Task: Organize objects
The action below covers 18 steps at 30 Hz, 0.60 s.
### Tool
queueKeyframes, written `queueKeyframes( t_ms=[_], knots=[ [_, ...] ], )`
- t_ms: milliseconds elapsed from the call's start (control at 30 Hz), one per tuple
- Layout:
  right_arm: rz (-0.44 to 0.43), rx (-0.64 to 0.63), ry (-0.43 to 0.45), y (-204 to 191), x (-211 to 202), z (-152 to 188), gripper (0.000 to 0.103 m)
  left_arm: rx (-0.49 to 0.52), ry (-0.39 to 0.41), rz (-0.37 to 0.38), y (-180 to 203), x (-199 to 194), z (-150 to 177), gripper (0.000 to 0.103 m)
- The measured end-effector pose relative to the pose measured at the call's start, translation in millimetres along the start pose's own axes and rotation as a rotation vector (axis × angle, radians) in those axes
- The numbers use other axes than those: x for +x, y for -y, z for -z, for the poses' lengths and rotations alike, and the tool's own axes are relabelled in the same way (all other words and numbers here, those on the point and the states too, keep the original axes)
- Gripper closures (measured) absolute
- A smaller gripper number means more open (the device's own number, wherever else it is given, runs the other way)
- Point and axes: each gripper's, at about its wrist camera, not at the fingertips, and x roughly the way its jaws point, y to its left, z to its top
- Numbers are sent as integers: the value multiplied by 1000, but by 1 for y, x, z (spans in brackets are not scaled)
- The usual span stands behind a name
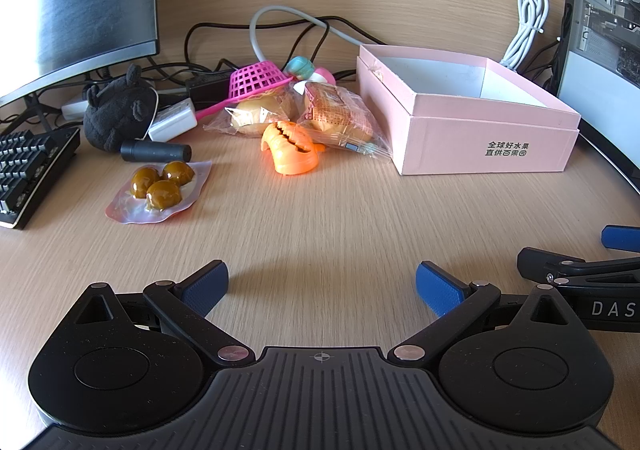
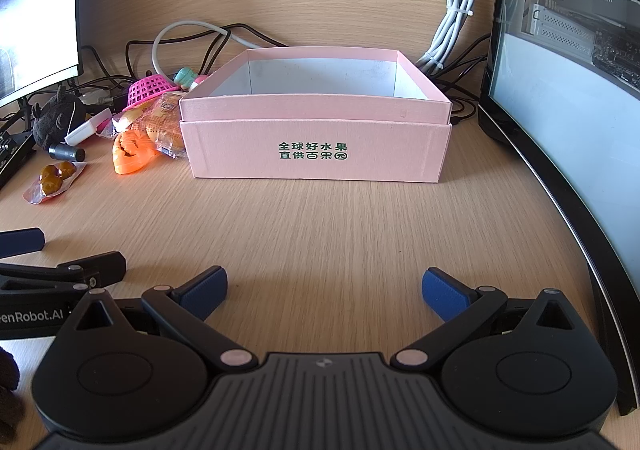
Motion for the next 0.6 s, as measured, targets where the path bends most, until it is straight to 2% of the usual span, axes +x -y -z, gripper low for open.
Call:
queueKeyframes(
  t_ms=[600],
  knots=[
    [-29, -23, 0, 2, -1, 1, 0, -2, 0, 0, -1, 1, -1, 0]
  ],
)
